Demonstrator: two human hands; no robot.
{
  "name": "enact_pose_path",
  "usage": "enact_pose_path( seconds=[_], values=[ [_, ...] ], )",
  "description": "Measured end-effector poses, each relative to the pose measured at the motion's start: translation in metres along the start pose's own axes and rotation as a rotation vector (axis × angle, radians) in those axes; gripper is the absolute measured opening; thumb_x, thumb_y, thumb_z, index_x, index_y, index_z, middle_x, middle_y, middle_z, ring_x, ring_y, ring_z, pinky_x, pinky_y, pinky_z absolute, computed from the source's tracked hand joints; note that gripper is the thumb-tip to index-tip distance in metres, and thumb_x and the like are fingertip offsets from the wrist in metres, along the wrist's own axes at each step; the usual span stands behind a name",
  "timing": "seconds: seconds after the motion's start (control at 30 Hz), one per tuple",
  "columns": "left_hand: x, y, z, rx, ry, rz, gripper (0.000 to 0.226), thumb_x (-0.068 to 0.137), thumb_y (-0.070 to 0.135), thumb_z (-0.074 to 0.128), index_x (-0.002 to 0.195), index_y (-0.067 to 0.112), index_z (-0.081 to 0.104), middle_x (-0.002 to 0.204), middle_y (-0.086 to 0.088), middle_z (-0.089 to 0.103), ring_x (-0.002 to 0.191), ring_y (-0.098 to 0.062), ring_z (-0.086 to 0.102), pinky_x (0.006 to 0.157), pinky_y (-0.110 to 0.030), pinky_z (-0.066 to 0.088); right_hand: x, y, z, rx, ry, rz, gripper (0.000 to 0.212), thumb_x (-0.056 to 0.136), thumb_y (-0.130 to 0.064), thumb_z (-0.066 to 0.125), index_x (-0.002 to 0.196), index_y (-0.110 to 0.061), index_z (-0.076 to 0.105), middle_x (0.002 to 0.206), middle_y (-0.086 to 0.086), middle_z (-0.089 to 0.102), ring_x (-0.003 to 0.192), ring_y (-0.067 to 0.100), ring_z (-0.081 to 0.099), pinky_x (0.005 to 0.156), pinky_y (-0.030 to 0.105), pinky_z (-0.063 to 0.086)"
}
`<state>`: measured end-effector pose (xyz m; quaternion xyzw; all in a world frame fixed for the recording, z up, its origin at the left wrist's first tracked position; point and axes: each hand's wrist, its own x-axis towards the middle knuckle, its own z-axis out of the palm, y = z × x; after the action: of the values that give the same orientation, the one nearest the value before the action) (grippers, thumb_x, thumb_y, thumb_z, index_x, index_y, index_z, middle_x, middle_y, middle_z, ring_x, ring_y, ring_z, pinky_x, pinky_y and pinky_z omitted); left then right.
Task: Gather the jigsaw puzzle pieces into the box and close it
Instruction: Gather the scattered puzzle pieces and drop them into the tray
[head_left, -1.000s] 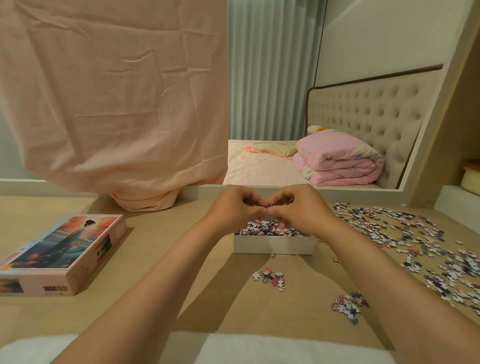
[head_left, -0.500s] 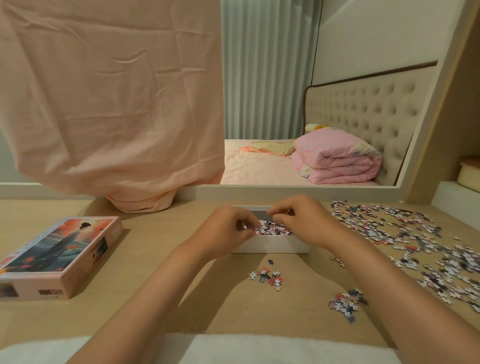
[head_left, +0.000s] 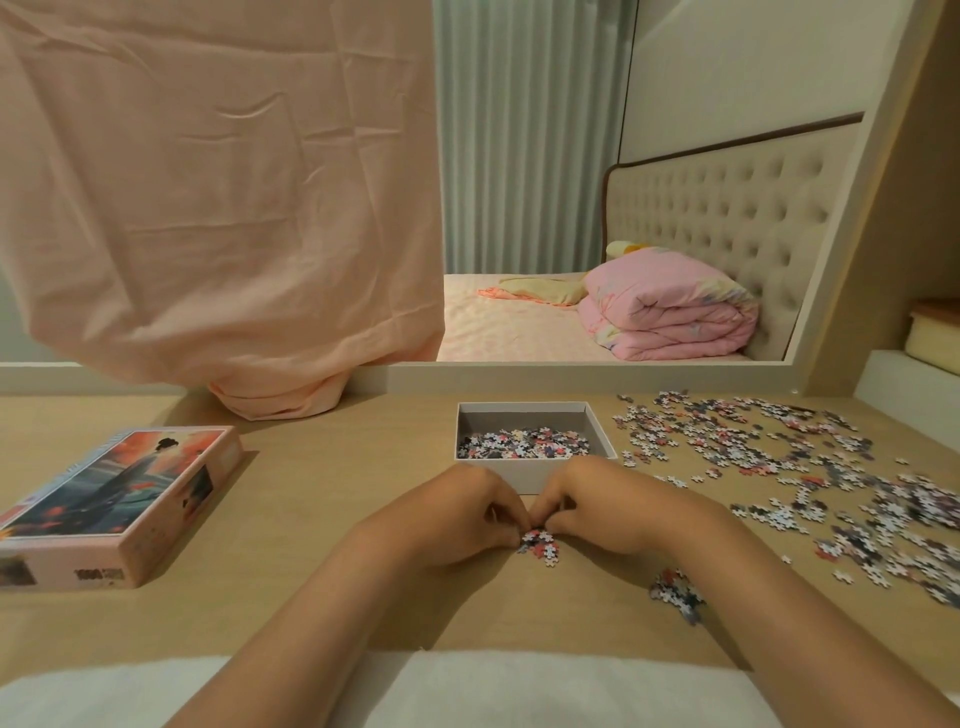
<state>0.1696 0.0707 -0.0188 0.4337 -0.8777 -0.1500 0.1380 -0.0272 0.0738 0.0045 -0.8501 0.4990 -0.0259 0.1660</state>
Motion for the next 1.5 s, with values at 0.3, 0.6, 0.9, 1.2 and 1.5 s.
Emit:
enact_pose_path(
  seconds=[0.3, 0.6, 0.9, 1.2, 1.5],
  values=[
    [-0.002, -0.001, -0.002, 0.069, -0.014, -0.014, 0.026, 0.084, 0.032, 0.073, 0.109, 0.027, 0.075, 0.083, 0.010, 0.062, 0.071, -0.002, 0.050, 0.062, -0.005, 0.032, -0.006, -0.002, 0.004, 0.085, 0.007, 0.079, 0.039, 0.078, -0.037, 0.081, 0.115, -0.027, 0.073, 0.086, -0.015, 0.067, 0.081, 0.004, 0.060, 0.069, 0.021, 0.047],
    [-0.001, -0.003, 0.004, -0.074, 0.030, -0.057, 0.017, 0.080, 0.026, 0.078, 0.097, 0.028, 0.077, 0.082, 0.010, 0.071, 0.065, 0.008, 0.055, 0.063, -0.010, 0.042, -0.003, -0.009, 0.010, 0.185, 0.085, 0.141, 0.026, 0.075, -0.032, 0.085, 0.099, -0.024, 0.078, 0.080, -0.014, 0.067, 0.073, 0.001, 0.059, 0.063, 0.016, 0.043],
    [-0.001, -0.005, 0.008, -0.180, -0.002, -0.095, 0.014, 0.078, 0.025, 0.080, 0.089, 0.025, 0.071, 0.081, 0.010, 0.069, 0.069, 0.004, 0.057, 0.063, -0.011, 0.042, 0.003, -0.010, 0.015, 0.336, 0.047, 0.188, 0.015, 0.076, -0.019, 0.085, 0.087, -0.018, 0.074, 0.081, 0.006, 0.074, 0.059, 0.016, 0.067, 0.059, 0.027, 0.058],
    [0.005, 0.001, -0.002, -0.287, 0.213, -0.094, 0.009, 0.076, 0.019, 0.079, 0.080, 0.022, 0.071, 0.066, 0.012, 0.062, 0.054, 0.005, 0.049, 0.056, -0.011, 0.036, -0.001, -0.010, 0.000, 0.622, 0.167, 0.221, 0.010, 0.078, -0.002, 0.080, 0.079, -0.011, 0.074, 0.070, 0.016, 0.072, 0.056, 0.021, 0.065, 0.058, 0.036, 0.059],
    [0.054, -0.008, -0.040, -0.106, 0.411, -0.149, 0.012, 0.088, 0.029, 0.069, 0.099, 0.027, 0.073, 0.092, 0.010, 0.072, 0.066, 0.005, 0.056, 0.061, -0.016, 0.041, 0.040, 0.000, -0.041, 0.370, 0.530, 0.155, 0.011, 0.085, -0.018, 0.075, 0.095, -0.021, 0.080, 0.080, -0.001, 0.075, 0.070, 0.010, 0.067, 0.058, 0.020, 0.047]
  ],
)
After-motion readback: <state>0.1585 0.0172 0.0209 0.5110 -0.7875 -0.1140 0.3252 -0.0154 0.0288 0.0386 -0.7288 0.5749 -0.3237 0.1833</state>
